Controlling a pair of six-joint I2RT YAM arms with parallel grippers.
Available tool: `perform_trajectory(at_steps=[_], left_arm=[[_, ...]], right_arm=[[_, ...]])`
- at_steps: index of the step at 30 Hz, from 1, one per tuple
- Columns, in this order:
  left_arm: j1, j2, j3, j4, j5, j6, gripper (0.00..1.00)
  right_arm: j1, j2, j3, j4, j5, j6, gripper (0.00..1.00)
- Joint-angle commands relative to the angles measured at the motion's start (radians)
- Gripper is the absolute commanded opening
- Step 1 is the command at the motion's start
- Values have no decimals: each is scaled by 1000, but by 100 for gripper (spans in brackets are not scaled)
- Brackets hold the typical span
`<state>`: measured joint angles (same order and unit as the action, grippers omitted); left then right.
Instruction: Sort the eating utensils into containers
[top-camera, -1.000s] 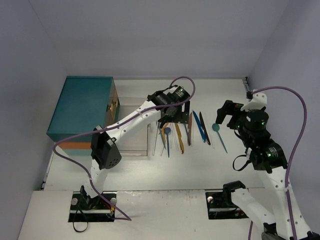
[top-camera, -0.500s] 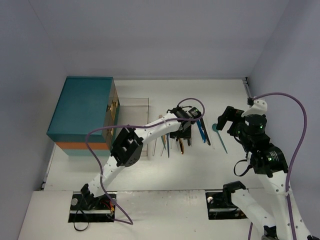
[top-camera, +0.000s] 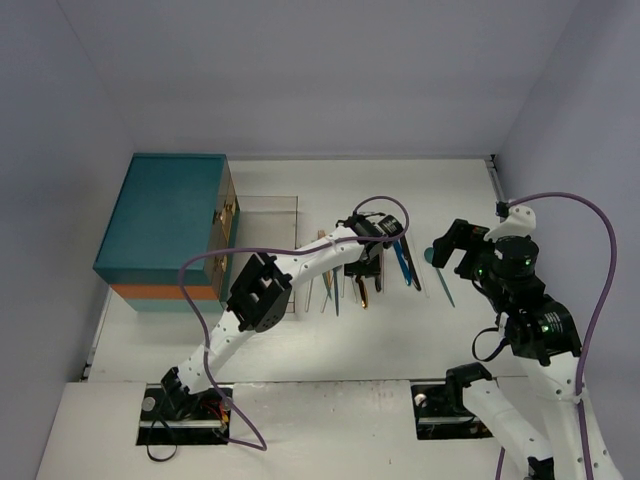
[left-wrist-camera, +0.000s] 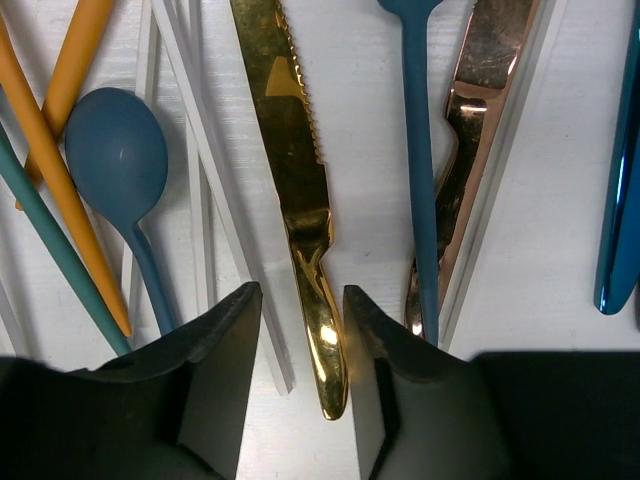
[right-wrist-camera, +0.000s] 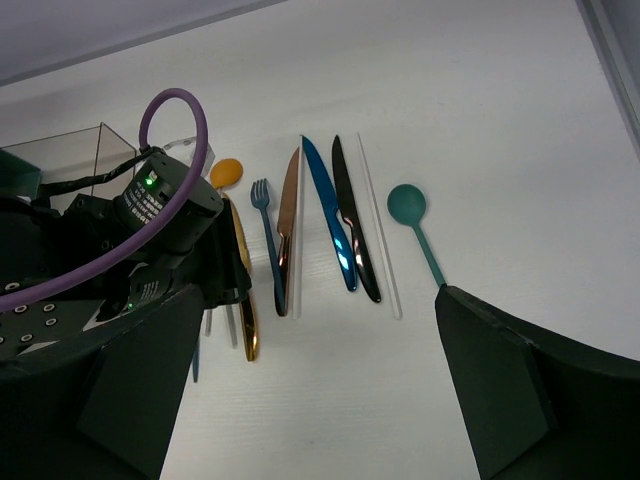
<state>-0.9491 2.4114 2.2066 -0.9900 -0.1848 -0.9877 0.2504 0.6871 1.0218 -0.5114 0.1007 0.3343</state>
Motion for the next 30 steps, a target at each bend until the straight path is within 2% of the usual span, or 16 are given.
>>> perform_trajectory(at_steps=[1, 12, 15, 20, 30], left_arm=[[7, -17, 45, -2, -11, -43, 32], [9, 32, 30, -2, 15, -68, 29], [13, 37, 14, -2, 30, -74, 22], [15, 27, -39, -2, 34, -80, 1], [13, -113, -25, -6, -27, 9, 0]], right_arm=[[7, -2, 8, 20, -11, 6, 98], [7, -17, 9, 4, -15, 6, 98], [7, -19, 12, -1, -13, 6, 98], [7, -27, 9, -6, -4, 2, 98], [7, -31, 13, -7, 5, -17, 98]])
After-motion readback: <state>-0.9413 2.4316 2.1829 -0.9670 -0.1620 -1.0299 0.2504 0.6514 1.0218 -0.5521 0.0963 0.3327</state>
